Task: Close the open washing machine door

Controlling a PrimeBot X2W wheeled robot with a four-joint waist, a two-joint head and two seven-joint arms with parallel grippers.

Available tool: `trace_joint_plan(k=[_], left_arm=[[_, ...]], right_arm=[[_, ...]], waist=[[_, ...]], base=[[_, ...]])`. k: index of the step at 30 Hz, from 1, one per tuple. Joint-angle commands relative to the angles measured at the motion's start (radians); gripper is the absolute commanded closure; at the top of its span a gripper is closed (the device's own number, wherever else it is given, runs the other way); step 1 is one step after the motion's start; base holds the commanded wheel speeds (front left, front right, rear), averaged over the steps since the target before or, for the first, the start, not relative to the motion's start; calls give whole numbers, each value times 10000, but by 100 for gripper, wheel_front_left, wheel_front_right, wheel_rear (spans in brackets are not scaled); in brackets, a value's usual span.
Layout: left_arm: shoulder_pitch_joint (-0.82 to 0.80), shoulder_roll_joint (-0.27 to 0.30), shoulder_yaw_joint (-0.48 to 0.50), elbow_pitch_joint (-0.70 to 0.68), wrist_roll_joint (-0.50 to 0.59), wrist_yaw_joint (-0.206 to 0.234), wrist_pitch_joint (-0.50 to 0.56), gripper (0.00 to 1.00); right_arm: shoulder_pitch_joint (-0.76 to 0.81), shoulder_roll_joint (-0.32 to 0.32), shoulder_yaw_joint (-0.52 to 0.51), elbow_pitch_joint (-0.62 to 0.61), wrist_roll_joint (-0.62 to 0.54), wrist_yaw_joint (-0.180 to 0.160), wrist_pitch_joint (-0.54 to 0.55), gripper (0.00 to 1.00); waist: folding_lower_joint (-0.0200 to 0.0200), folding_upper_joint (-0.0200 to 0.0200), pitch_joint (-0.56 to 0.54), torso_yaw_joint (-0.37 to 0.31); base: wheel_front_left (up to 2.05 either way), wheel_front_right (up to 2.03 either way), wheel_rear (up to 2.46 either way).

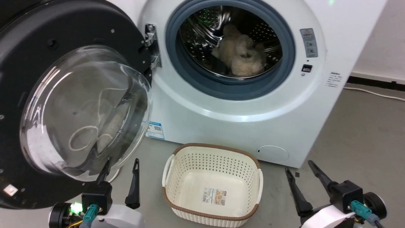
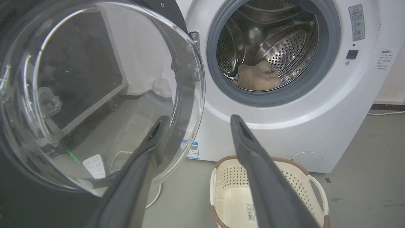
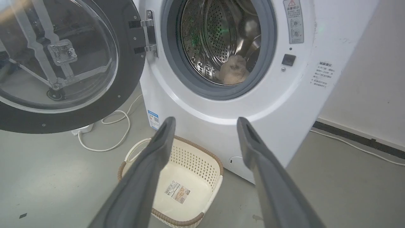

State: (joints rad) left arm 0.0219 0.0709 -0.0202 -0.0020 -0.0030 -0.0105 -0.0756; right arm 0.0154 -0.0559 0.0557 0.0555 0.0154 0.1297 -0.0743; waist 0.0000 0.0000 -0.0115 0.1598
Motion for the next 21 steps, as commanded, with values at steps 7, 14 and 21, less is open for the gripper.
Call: trace_joint_plan(k=[7, 14, 21], left_arm=[[189, 61, -10, -160, -43, 104, -252, 0], [253, 101, -4, -230, -57, 135, -398, 0], [298, 139, -16, -272, -62, 157, -544, 0]], right_arm=[[-290, -98, 353, 274, 63, 4, -272, 0], [-403, -145, 557, 446, 116, 4, -418, 0], [-452, -174, 716, 583, 130, 5, -563, 0]], waist=[[0, 0, 32, 366], [0, 0, 27, 654], [0, 0, 26, 946]], base=[[0, 0, 0], [0, 0, 0], [0, 0, 0]])
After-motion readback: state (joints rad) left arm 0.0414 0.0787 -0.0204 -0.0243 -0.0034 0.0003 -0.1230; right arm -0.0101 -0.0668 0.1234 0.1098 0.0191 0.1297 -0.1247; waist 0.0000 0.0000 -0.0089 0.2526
